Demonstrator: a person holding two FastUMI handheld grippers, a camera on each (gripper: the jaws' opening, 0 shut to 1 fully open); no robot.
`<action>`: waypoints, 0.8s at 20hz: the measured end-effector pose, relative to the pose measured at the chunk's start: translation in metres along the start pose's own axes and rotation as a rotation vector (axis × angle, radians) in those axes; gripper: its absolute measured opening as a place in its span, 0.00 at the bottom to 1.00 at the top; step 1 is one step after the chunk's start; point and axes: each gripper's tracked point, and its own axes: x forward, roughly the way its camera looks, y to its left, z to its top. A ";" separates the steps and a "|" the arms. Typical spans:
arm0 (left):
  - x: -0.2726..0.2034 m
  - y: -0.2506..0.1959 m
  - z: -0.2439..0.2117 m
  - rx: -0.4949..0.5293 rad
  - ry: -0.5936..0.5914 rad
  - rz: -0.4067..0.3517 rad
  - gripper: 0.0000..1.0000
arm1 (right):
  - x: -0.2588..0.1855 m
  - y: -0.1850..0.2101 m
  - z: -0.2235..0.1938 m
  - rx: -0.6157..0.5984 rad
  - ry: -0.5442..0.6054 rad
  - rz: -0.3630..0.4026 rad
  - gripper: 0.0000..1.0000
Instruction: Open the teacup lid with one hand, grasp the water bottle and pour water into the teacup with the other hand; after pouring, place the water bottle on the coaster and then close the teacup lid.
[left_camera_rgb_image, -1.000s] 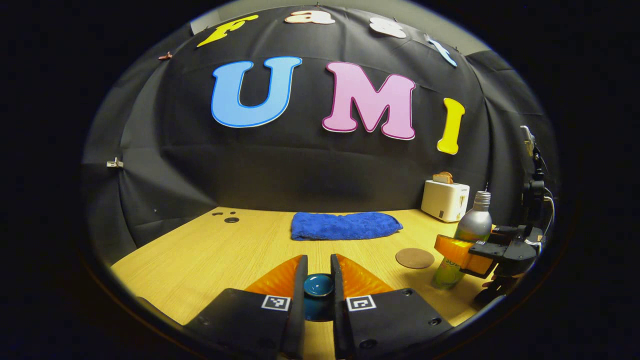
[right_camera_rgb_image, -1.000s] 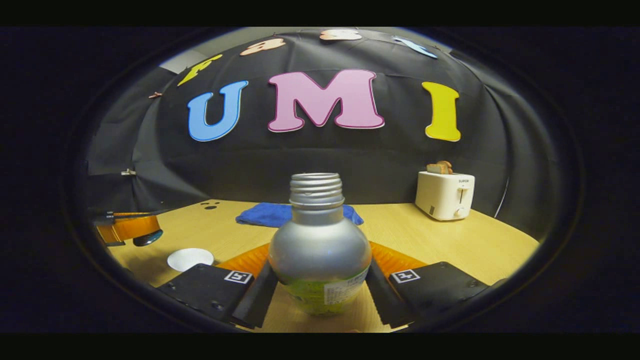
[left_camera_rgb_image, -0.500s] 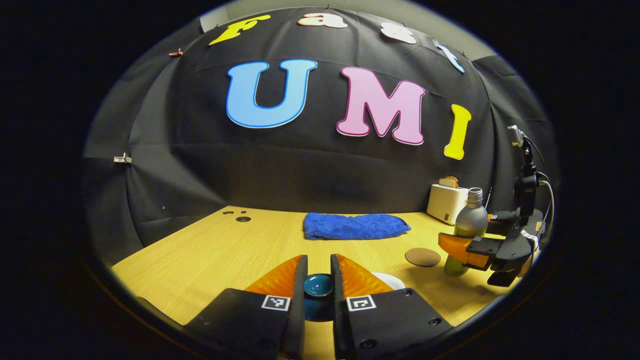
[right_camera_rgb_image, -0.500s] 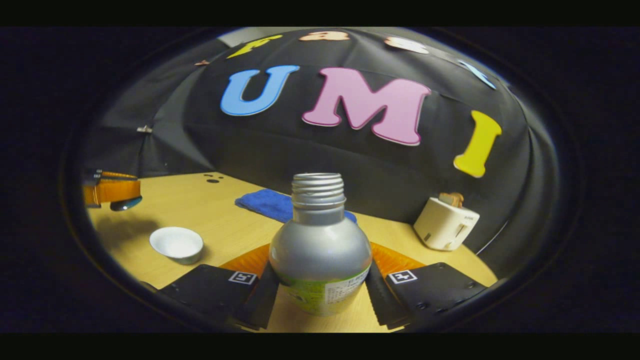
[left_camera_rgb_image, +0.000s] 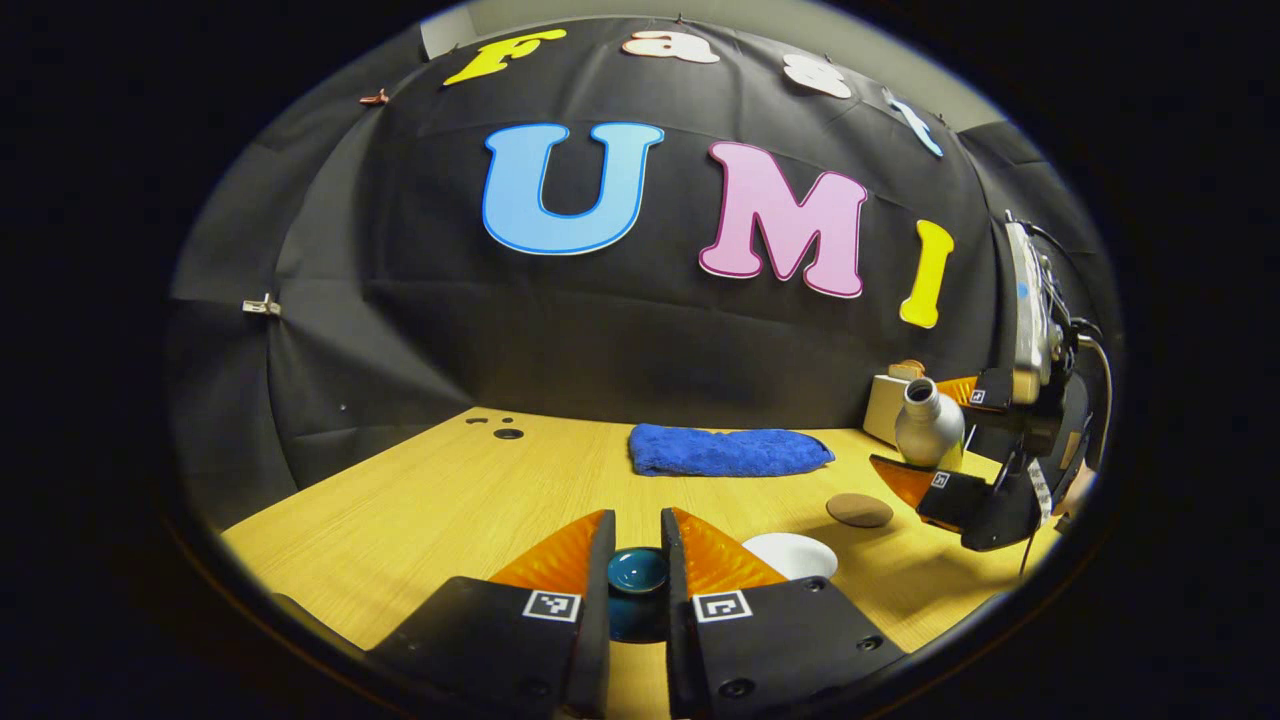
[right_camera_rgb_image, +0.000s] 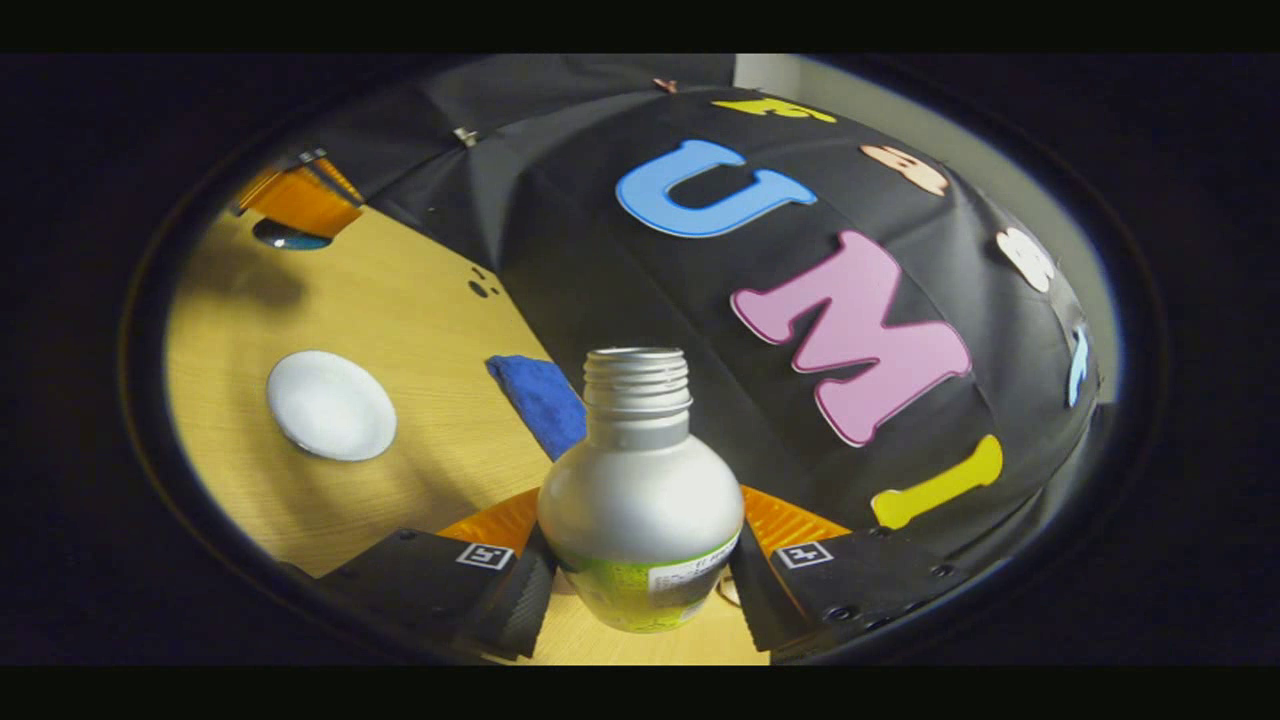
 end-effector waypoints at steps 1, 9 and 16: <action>-0.001 0.005 0.001 -0.002 -0.003 0.006 0.27 | 0.002 0.006 0.001 -0.015 -0.004 0.011 0.80; -0.012 0.030 0.001 -0.018 -0.007 0.030 0.27 | 0.016 0.023 -0.002 -0.305 -0.045 0.017 0.80; -0.011 0.031 -0.009 -0.040 0.019 0.016 0.27 | 0.027 0.033 0.004 -0.473 -0.085 0.046 0.80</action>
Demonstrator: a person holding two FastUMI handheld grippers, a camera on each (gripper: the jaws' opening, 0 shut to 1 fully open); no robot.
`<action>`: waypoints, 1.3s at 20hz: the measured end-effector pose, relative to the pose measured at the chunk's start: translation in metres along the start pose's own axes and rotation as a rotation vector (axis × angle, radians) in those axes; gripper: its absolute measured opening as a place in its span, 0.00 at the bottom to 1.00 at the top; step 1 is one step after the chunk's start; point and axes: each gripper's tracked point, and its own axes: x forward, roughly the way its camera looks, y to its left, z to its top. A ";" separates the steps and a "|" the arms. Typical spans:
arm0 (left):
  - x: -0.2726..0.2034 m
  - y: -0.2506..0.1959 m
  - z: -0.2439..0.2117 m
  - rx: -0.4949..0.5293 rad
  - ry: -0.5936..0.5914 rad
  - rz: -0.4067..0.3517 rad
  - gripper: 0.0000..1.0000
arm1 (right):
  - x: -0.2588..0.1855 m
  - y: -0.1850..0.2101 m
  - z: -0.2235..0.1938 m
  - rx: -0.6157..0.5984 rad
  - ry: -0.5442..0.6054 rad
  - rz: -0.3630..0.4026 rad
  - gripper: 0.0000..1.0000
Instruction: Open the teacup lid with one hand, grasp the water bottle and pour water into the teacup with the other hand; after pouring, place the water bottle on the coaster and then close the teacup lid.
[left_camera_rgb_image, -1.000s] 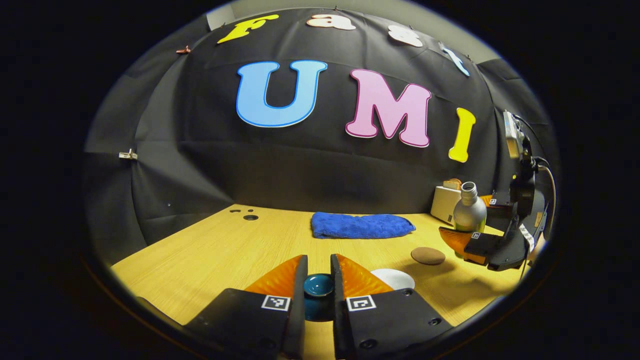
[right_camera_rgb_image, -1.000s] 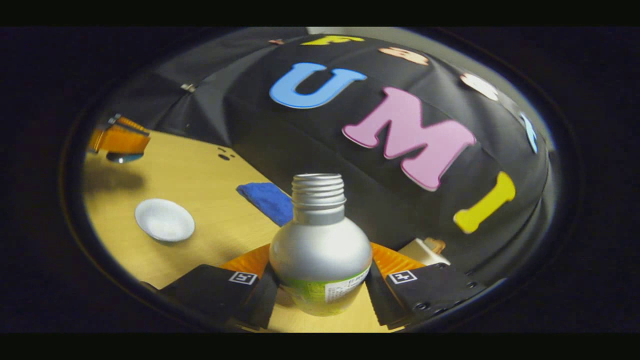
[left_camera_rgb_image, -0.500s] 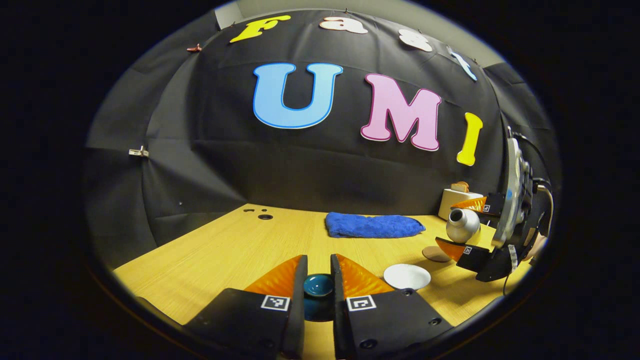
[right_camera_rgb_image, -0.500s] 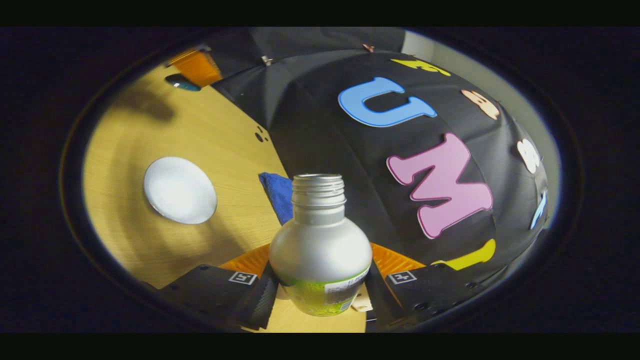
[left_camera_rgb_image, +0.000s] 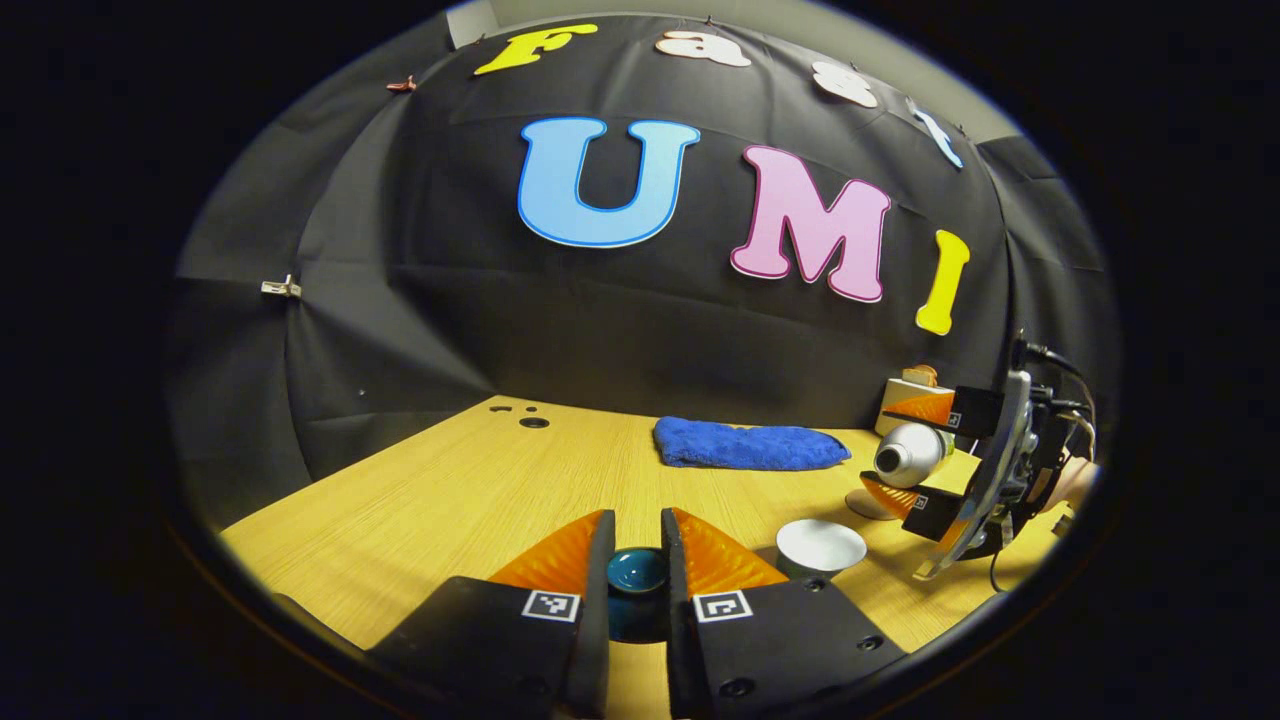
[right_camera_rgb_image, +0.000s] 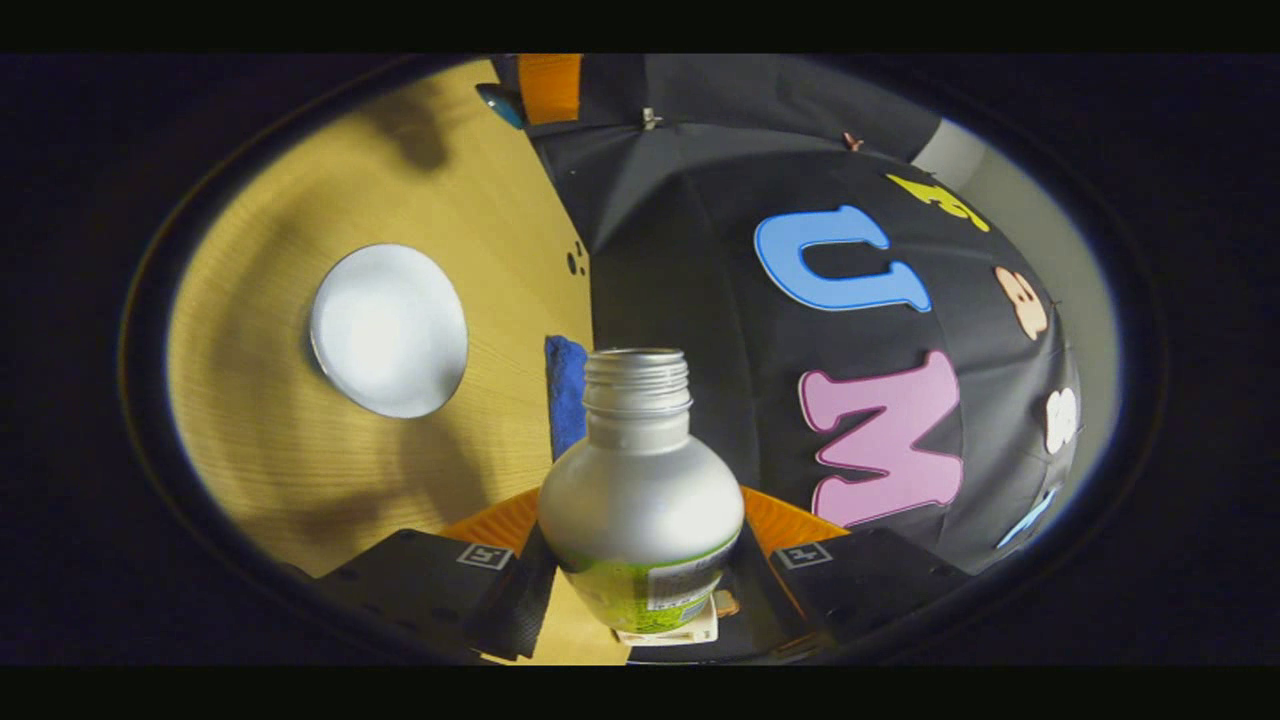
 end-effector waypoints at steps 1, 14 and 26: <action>0.000 0.000 0.000 0.001 -0.001 -0.001 0.27 | 0.001 0.003 -0.002 0.001 0.001 0.011 0.80; 0.002 -0.003 -0.012 -0.012 0.033 -0.026 0.27 | 0.008 0.022 0.004 -0.246 -0.048 0.034 0.79; 0.006 -0.006 -0.023 -0.032 0.067 -0.046 0.24 | 0.013 0.024 0.007 -0.377 -0.088 0.046 0.79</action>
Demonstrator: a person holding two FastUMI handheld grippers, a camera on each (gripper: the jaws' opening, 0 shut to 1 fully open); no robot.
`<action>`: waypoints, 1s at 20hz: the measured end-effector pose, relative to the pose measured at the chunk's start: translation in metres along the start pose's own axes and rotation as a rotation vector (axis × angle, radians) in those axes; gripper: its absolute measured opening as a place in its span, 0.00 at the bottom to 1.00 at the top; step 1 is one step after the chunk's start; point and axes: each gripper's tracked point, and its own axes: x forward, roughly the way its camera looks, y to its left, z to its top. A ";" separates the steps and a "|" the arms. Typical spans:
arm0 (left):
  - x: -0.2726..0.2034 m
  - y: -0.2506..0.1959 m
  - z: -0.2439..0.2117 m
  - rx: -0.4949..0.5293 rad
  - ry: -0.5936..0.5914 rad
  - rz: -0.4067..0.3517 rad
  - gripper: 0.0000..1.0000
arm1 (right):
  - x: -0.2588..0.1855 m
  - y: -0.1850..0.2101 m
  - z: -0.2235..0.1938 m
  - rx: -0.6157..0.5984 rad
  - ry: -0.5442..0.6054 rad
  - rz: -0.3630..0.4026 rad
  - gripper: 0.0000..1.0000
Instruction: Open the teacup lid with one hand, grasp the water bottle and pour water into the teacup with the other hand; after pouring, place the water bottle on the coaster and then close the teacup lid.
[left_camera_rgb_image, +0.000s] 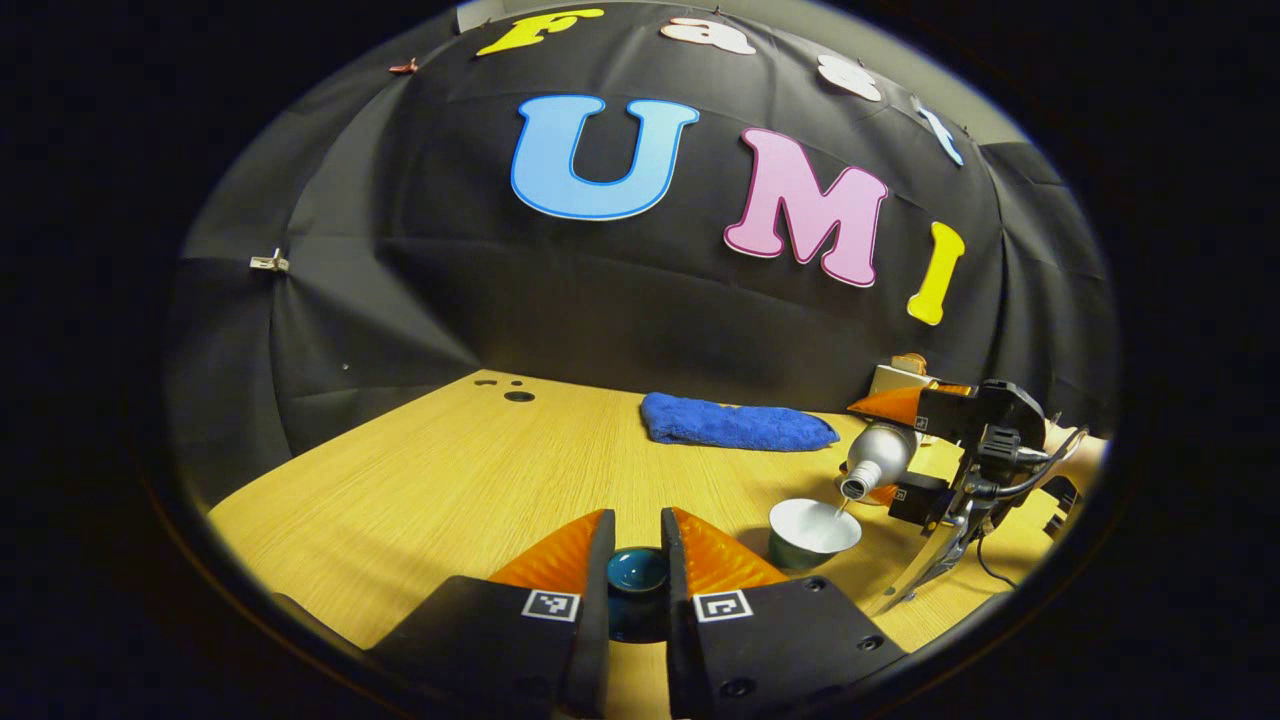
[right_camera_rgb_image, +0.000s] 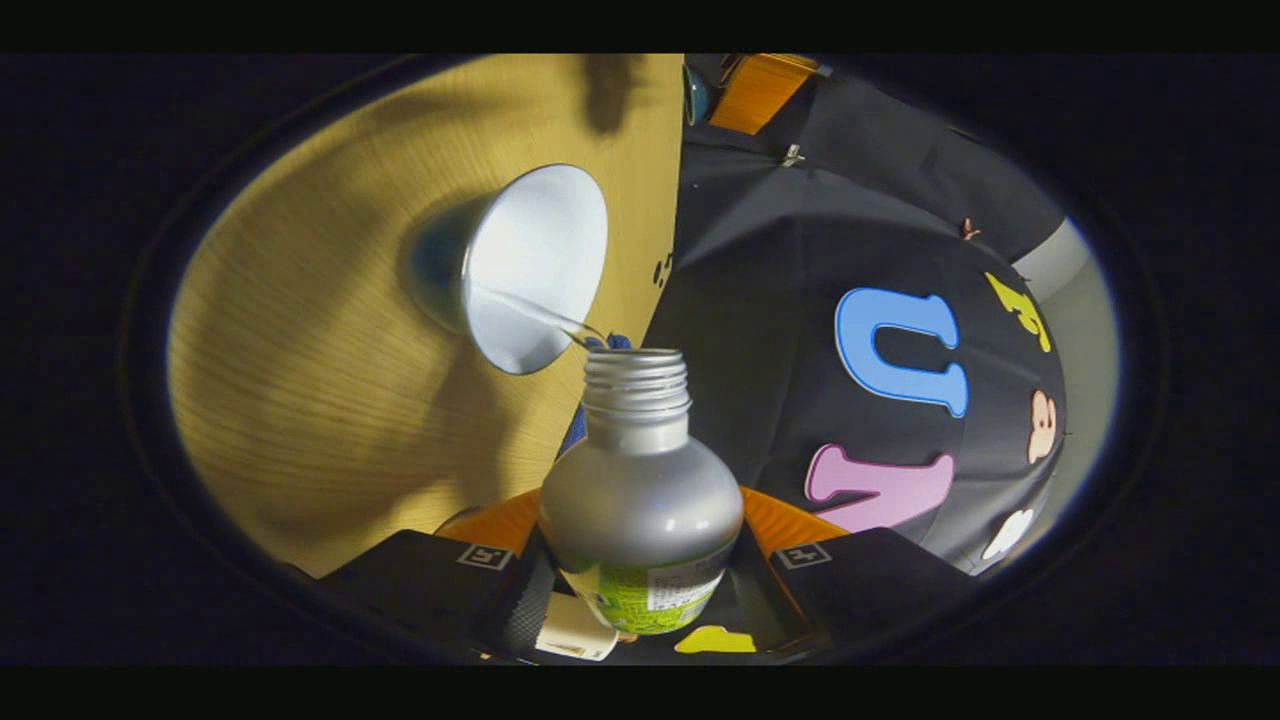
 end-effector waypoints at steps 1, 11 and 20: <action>0.000 -0.001 -0.001 -0.004 0.003 -0.004 0.24 | 0.000 -0.003 0.001 -0.013 0.000 -0.002 0.79; 0.000 0.001 -0.003 -0.003 0.007 -0.004 0.27 | 0.004 -0.004 0.004 -0.093 -0.021 0.000 0.79; -0.003 0.001 -0.004 -0.005 0.011 -0.009 0.30 | 0.007 -0.017 0.016 -0.162 -0.041 -0.035 0.79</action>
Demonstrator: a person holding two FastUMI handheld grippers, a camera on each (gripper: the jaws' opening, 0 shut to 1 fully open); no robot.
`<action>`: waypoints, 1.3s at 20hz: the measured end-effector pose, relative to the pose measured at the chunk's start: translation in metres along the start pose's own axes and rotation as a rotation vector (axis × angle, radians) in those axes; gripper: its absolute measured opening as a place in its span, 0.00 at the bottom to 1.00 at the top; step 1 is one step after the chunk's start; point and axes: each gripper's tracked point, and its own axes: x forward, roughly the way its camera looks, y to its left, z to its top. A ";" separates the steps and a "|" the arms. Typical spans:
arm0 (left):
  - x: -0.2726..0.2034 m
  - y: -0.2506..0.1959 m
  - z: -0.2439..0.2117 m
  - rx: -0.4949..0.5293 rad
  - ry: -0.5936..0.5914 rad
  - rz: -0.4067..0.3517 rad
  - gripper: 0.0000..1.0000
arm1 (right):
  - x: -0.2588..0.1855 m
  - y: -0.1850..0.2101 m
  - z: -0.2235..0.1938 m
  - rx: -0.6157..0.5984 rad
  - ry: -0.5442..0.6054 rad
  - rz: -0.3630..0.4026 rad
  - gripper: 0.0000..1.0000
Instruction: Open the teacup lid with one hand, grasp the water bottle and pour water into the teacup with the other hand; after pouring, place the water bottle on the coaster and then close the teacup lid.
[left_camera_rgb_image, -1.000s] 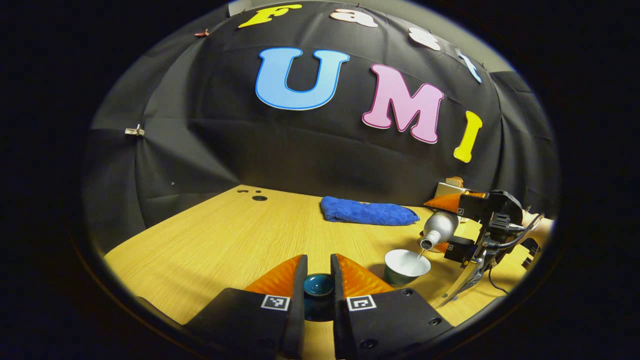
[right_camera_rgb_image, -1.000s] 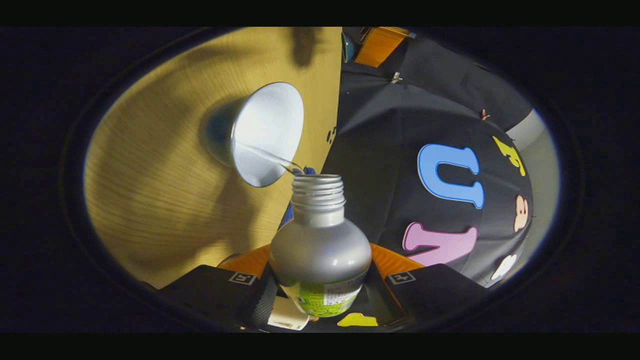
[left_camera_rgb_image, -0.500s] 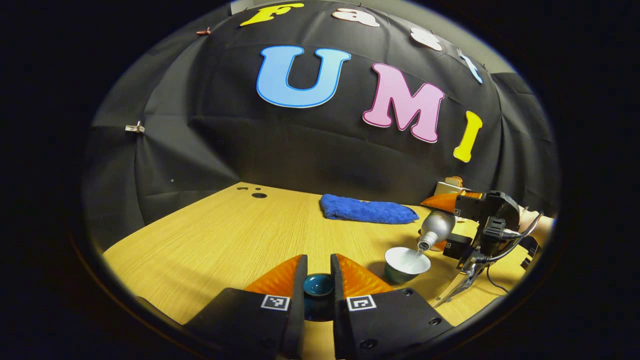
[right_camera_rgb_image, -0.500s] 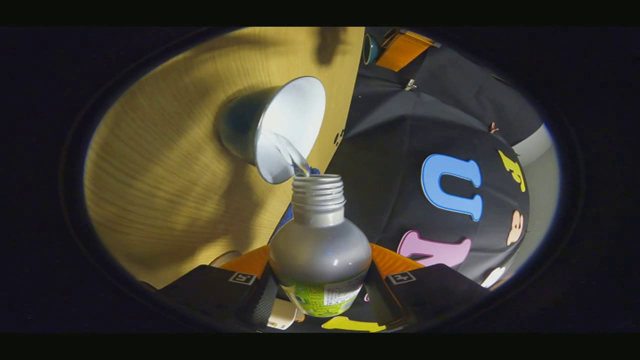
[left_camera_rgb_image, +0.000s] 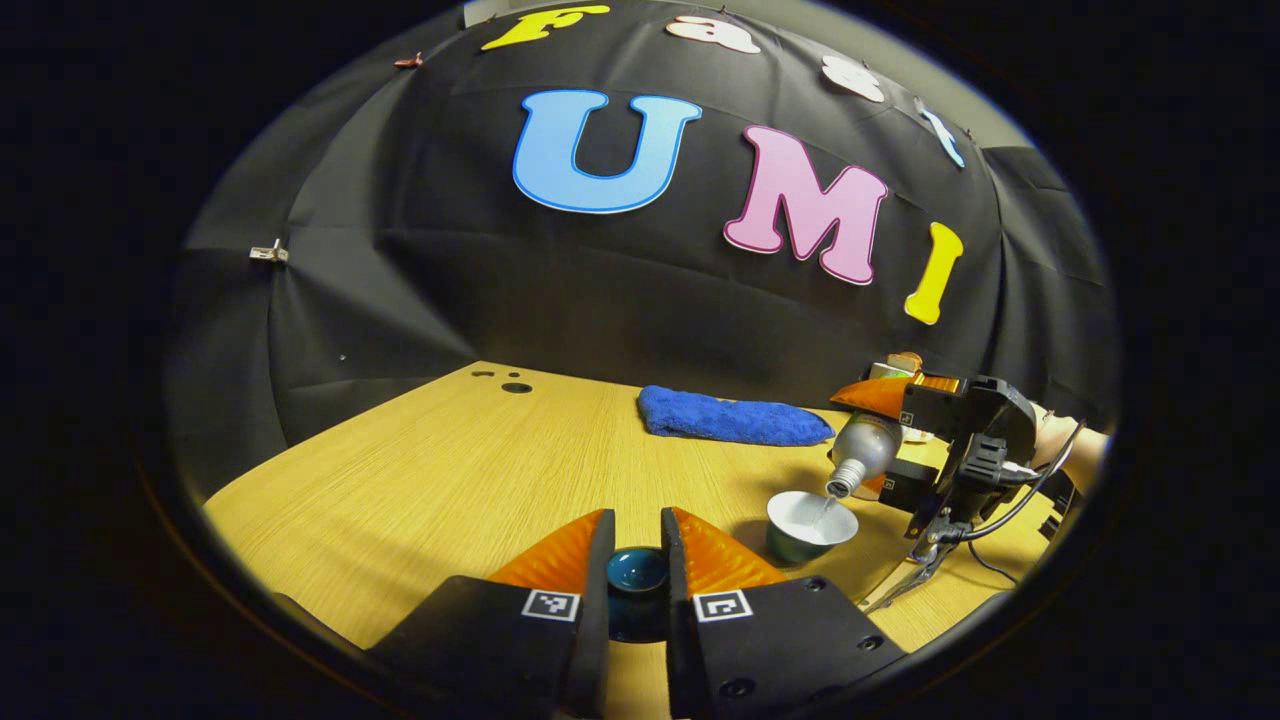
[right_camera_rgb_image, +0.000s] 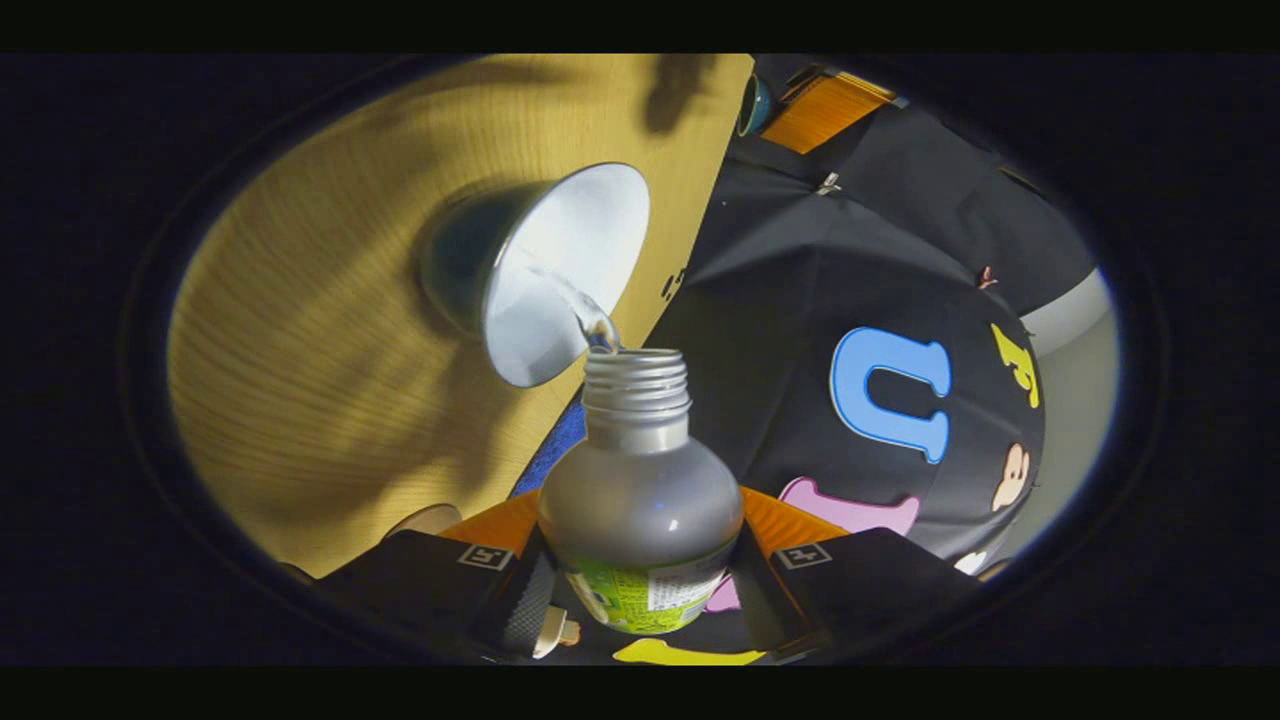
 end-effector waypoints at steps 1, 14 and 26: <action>0.000 0.000 0.000 0.001 0.000 0.001 0.27 | 0.000 -0.003 0.001 -0.008 -0.004 -0.010 0.79; -0.008 0.001 0.003 -0.018 -0.012 0.004 0.27 | 0.006 -0.019 0.007 -0.108 -0.035 -0.082 0.79; -0.009 -0.009 0.005 0.011 -0.014 -0.010 0.27 | 0.005 -0.025 0.007 -0.162 -0.037 -0.115 0.79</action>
